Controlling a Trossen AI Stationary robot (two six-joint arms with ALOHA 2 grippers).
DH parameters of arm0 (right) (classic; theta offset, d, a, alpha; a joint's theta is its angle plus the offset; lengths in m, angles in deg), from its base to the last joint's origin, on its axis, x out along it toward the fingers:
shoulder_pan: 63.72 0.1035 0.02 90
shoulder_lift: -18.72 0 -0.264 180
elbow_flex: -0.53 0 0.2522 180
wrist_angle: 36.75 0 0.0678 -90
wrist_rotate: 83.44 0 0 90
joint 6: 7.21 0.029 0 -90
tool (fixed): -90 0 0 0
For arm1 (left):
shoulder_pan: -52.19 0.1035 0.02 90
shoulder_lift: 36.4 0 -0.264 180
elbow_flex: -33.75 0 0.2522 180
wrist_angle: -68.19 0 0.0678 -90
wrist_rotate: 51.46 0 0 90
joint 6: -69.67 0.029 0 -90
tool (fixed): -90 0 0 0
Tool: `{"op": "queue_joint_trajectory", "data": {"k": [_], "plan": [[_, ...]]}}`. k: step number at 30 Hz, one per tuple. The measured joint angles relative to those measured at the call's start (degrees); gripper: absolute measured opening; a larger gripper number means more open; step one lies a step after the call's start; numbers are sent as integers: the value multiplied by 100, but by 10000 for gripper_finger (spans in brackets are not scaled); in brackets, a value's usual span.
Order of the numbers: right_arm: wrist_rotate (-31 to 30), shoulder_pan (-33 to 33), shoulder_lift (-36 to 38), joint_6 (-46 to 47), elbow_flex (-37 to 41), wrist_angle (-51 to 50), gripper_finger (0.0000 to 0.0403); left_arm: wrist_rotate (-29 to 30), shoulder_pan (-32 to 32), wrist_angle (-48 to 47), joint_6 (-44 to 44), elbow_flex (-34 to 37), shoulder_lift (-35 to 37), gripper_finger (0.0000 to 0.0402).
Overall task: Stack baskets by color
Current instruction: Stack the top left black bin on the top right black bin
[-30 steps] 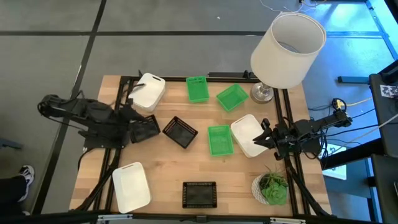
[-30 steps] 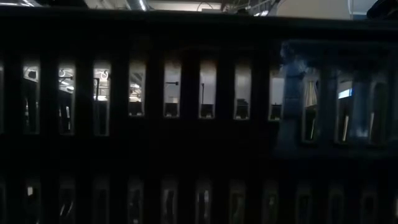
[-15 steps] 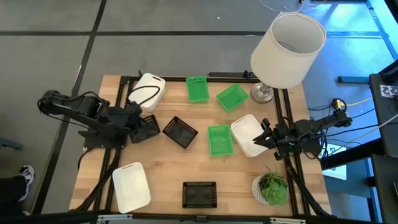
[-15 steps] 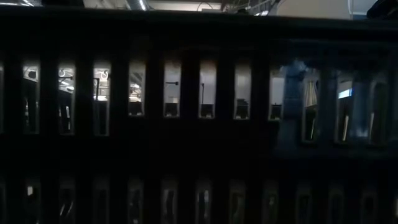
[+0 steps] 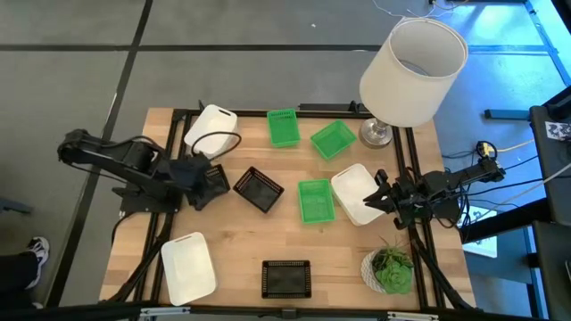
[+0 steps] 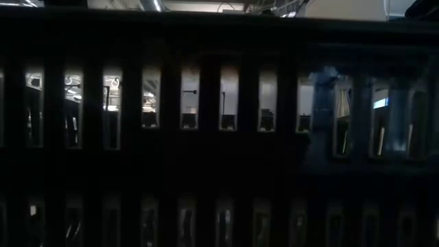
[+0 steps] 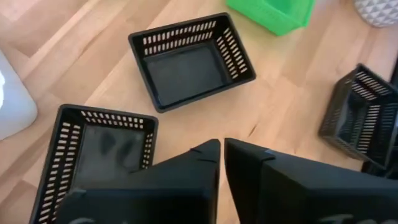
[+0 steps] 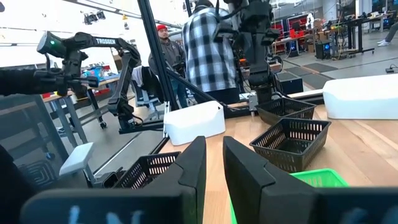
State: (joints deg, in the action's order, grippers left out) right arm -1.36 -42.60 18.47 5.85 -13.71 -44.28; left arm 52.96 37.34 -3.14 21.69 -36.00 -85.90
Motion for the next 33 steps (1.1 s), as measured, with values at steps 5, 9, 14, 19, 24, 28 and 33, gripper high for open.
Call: {"op": "queue_joint_trajectory", "data": {"k": [5, 9, 14, 19, 24, 28, 33], "plan": [[2, -2, 2, 11, 0, 0, 56, 85, 114, -92, -472, 0, -218, 58], [2, -2, 0, 11, -1, 0, 56, -98, 307, -95, -803, 0, -396, 87], [2, -1, 1, 11, -2, 8, 56, -299, 520, -366, -1321, 0, -737, 108], [4, -2, 2, 16, -2, 11, 56, -244, 531, -470, -878, 2, -1248, 108], [52, -1, 2, 35, -1, 44, 56, -241, 531, -458, 3, 2, -1761, 107], [61, -2, 2, 179, -1, 61, 56, -114, 485, -458, 684, 2, -2144, 106], [290, 0, 2, 189, -1, 85, 56, 447, 304, -454, 1107, 2, -2603, 106]]}}
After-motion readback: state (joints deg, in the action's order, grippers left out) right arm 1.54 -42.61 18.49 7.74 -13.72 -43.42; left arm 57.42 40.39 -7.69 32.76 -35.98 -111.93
